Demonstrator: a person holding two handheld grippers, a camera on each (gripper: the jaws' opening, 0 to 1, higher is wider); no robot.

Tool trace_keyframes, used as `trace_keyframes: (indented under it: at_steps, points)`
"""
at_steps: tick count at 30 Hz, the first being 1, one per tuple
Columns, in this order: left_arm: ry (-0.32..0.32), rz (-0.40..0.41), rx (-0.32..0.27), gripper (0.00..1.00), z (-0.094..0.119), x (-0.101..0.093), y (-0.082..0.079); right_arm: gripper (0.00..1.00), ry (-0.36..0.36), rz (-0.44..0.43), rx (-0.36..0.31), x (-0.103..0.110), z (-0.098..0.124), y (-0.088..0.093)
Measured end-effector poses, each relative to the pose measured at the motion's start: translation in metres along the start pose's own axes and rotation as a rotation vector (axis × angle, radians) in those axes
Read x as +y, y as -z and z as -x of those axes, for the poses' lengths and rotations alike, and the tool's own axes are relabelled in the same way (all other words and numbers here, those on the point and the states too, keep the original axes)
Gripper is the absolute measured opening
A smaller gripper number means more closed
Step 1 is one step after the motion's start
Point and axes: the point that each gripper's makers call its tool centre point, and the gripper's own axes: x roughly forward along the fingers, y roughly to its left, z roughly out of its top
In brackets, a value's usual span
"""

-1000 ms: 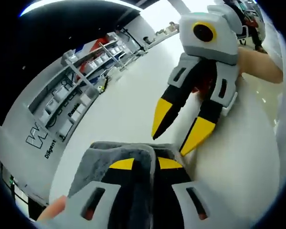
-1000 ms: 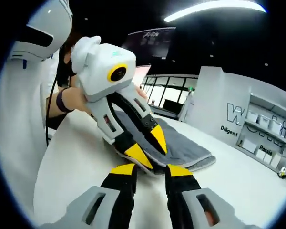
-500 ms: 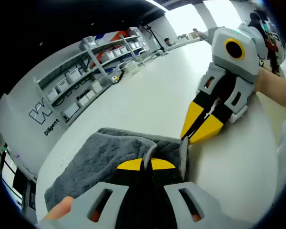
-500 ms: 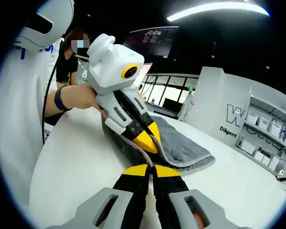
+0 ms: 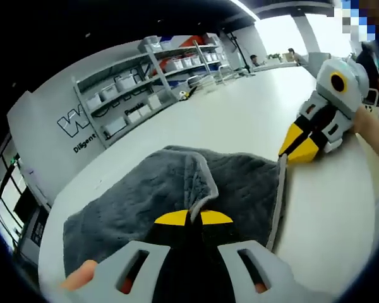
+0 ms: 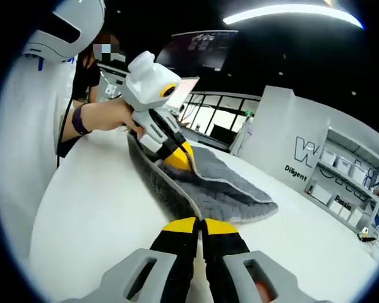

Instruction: Open the folded towel by lifting each exposed corner and separating the folded layers until the towel lies flat within the target outline without major curled edges

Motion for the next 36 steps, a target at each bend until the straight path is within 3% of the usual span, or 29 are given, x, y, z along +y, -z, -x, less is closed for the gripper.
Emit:
trace_keyframes:
  at_steps: [7, 9, 18, 28, 36]
  points:
    - [-0.068, 0.015, 0.062, 0.04, 0.008, 0.026, 0.031, 0.0, 0.058, -0.009, 0.055, -0.017, 0.005, 0.014]
    - [-0.045, 0.086, 0.029, 0.04, 0.012, 0.025, 0.032, 0.0, 0.058, -0.015, 0.057, -0.019, 0.007, 0.015]
    - [-0.067, 0.095, 0.019, 0.04, 0.016, 0.034, 0.034, 0.0, 0.111, -0.029, 0.083, -0.035, 0.014, 0.024]
    - [-0.102, 0.096, 0.038, 0.04, 0.023, 0.045, 0.044, 0.0, 0.243, -0.075, 0.112, -0.076, 0.044, 0.043]
    - [-0.101, 0.117, 0.039, 0.04, 0.027, 0.046, 0.049, 0.0, 0.282, -0.096, 0.119, -0.093, 0.059, 0.051]
